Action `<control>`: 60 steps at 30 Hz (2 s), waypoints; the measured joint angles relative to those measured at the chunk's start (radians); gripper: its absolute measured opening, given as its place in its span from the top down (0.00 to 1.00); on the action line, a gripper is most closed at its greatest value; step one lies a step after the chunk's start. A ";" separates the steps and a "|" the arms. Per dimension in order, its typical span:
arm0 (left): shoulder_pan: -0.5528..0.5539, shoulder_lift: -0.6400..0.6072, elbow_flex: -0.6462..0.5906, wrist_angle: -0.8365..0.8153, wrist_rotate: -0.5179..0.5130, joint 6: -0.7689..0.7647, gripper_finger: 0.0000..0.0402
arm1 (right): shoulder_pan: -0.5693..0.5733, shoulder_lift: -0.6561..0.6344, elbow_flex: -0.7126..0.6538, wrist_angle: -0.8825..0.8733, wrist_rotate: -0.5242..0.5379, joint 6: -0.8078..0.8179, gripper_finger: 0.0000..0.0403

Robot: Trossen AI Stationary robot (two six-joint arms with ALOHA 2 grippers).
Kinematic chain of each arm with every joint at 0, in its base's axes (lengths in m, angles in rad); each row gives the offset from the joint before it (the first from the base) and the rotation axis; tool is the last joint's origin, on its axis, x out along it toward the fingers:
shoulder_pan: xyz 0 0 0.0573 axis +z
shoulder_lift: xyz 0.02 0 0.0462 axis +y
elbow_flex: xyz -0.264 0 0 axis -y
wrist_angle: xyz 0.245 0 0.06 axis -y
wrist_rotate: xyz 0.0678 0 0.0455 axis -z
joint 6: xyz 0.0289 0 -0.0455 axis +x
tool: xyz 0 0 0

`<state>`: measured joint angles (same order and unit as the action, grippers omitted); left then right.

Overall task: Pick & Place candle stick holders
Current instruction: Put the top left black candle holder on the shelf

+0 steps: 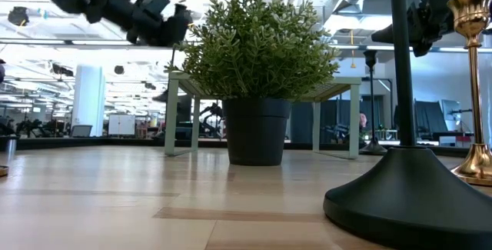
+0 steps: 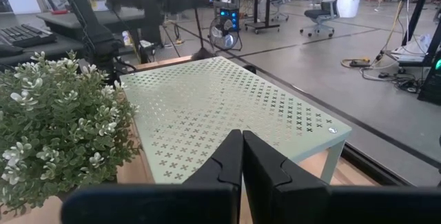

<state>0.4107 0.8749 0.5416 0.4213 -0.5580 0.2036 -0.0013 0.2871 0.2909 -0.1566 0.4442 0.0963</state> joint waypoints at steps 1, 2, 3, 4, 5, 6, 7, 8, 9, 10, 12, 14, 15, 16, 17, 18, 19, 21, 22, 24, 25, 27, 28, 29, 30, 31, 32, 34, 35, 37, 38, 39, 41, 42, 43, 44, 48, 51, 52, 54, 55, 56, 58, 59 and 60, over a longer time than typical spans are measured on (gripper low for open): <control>0.000 0.000 0.021 -0.008 0.000 0.009 0.98 | 0.000 0.000 0.000 0.000 0.000 0.000 1.00; 0.000 0.000 0.044 -0.020 0.000 0.023 0.98 | 0.000 0.000 0.000 0.000 0.000 0.000 1.00; 0.000 0.000 0.067 -0.031 -0.001 0.037 0.98 | 0.000 0.000 0.000 0.000 0.000 -0.001 1.00; 0.000 0.000 0.088 -0.042 -0.001 0.050 0.98 | 0.000 0.000 0.000 0.000 0.000 -0.001 1.00; 0.000 0.000 0.106 -0.050 -0.002 0.053 0.98 | 0.000 0.000 0.000 0.000 0.000 -0.001 1.00; 0.000 0.000 0.123 -0.061 -0.002 0.054 0.98 | 0.000 0.000 0.000 0.000 0.000 -0.001 1.00; 0.000 0.000 0.138 -0.073 0.001 0.054 0.98 | 0.000 0.000 0.000 0.000 0.000 -0.001 1.00; 0.000 0.000 0.151 -0.085 0.008 0.054 0.98 | 0.000 0.000 0.000 0.000 0.000 -0.001 1.00; 0.000 0.000 0.165 -0.094 0.013 0.055 0.98 | 0.000 0.000 0.000 -0.001 0.000 -0.002 1.00; 0.000 0.000 0.176 -0.101 0.016 0.054 0.98 | 0.000 0.000 0.000 -0.003 0.000 -0.002 1.00; 0.000 0.000 0.191 -0.103 0.039 0.054 0.98 | 0.000 0.000 0.000 -0.007 0.000 -0.002 1.00; 0.000 0.003 0.200 -0.106 0.079 0.049 0.98 | 0.000 0.000 0.000 -0.011 0.000 -0.001 1.00; -0.001 0.006 0.205 -0.106 0.102 0.041 0.98 | 0.000 0.000 0.000 -0.011 0.000 -0.002 1.00; -0.002 0.007 0.208 -0.107 0.122 0.026 0.98 | 0.000 0.000 0.000 -0.011 0.000 -0.002 1.00; -0.003 0.009 0.212 -0.108 0.139 0.017 0.98 | 0.000 0.000 0.000 -0.011 0.001 -0.002 1.00; -0.006 0.015 0.219 -0.105 0.156 0.003 0.98 | 0.000 0.000 0.000 -0.011 0.001 -0.002 1.00; -0.012 0.020 0.224 -0.101 0.175 -0.004 0.98 | -0.001 0.000 0.000 -0.011 0.001 -0.002 1.00; -0.026 0.037 0.233 -0.107 0.193 -0.008 0.98 | -0.001 0.000 0.000 -0.011 0.002 -0.002 1.00; -0.034 0.048 0.240 -0.107 0.194 -0.009 0.98 | -0.002 0.000 0.000 -0.011 0.002 -0.002 1.00; -0.053 0.075 0.258 -0.106 0.194 -0.010 0.98 | -0.002 0.000 0.000 -0.011 0.002 -0.002 1.00; -0.060 0.089 0.268 -0.101 0.195 -0.011 0.98 | -0.002 0.000 0.000 -0.011 0.003 -0.002 1.00; -0.071 0.121 0.287 -0.103 0.203 -0.030 0.98 | -0.002 0.000 0.000 -0.011 0.003 -0.002 1.00; -0.074 0.138 0.298 -0.102 0.219 -0.040 0.98 | -0.002 0.000 0.000 -0.012 0.003 -0.002 1.00; -0.075 0.156 0.307 -0.102 0.230 -0.057 0.98 | -0.002 0.000 0.000 -0.012 0.003 -0.002 1.00; -0.076 0.173 0.316 -0.102 0.238 -0.073 0.98 | -0.002 0.000 0.000 -0.012 0.003 -0.002 1.00; -0.076 0.188 0.326 -0.103 0.240 -0.086 0.98 | -0.003 0.000 0.000 -0.012 0.003 -0.002 1.00; -0.076 0.203 0.334 -0.104 0.240 -0.095 0.98 | -0.003 0.000 0.000 -0.013 0.003 -0.002 1.00; -0.075 0.231 0.350 -0.102 0.240 -0.109 0.98 | -0.003 0.000 0.000 -0.015 0.003 -0.002 1.00; -0.075 0.242 0.354 -0.104 0.240 -0.112 0.98 | -0.003 0.000 0.000 -0.016 0.003 -0.002 1.00; -0.075 0.261 0.364 -0.105 0.239 -0.115 0.98 | -0.003 0.000 0.000 -0.016 0.003 -0.002 1.00; -0.075 0.266 0.366 -0.105 0.240 -0.116 0.98 | -0.003 0.000 0.000 -0.016 0.003 -0.002 1.00; -0.075 0.270 0.367 -0.104 0.240 -0.118 0.98 | -0.003 0.000 0.000 -0.016 0.003 -0.002 1.00; -0.075 0.272 0.368 -0.106 0.240 -0.135 0.98 | -0.003 0.000 0.000 -0.017 0.003 -0.002 1.00; -0.075 0.272 0.368 -0.107 0.240 -0.137 0.98 | -0.003 0.000 0.000 -0.018 0.003 -0.002 1.00; -0.075 0.272 0.368 -0.106 0.244 -0.138 0.98 | -0.003 0.000 0.000 -0.019 0.003 -0.002 1.00; -0.075 0.272 0.368 -0.106 0.249 -0.138 0.98 | -0.003 0.000 0.000 -0.020 0.003 -0.002 1.00; -0.075 0.272 0.368 -0.106 0.259 -0.138 0.98 | -0.003 0.000 0.000 -0.026 0.003 -0.002 1.00; -0.075 0.274 0.368 -0.107 0.259 -0.138 0.98 | -0.003 0.000 0.000 -0.026 0.003 -0.002 1.00; -0.075 0.277 0.368 -0.106 0.259 -0.140 0.98 | -0.003 0.000 0.000 -0.026 0.003 -0.002 1.00; -0.076 0.279 0.368 -0.110 0.259 -0.142 0.98 | -0.003 0.000 0.000 -0.026 0.003 -0.002 1.00; -0.076 0.281 0.368 -0.109 0.259 -0.142 0.98 | -0.003 0.000 0.000 -0.026 0.003 -0.002 1.00; -0.076 0.284 0.368 -0.105 0.260 -0.142 0.98 | -0.003 0.000 0.000 -0.026 0.003 -0.002 1.00; -0.076 0.287 0.368 -0.114 0.261 -0.159 0.98 | -0.003 0.000 0.000 -0.026 0.003 -0.002 1.00; -0.076 0.289 0.368 -0.114 0.261 -0.163 0.98 | -0.003 0.000 0.000 -0.026 0.003 -0.002 1.00; -0.076 0.295 0.368 -0.109 0.260 -0.164 0.98 | -0.003 0.000 0.000 -0.026 0.003 -0.002 1.00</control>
<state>0.3347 1.1697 0.9096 0.3127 -0.2977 0.0396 -0.0040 0.2874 0.2905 -0.1825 0.4469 0.0944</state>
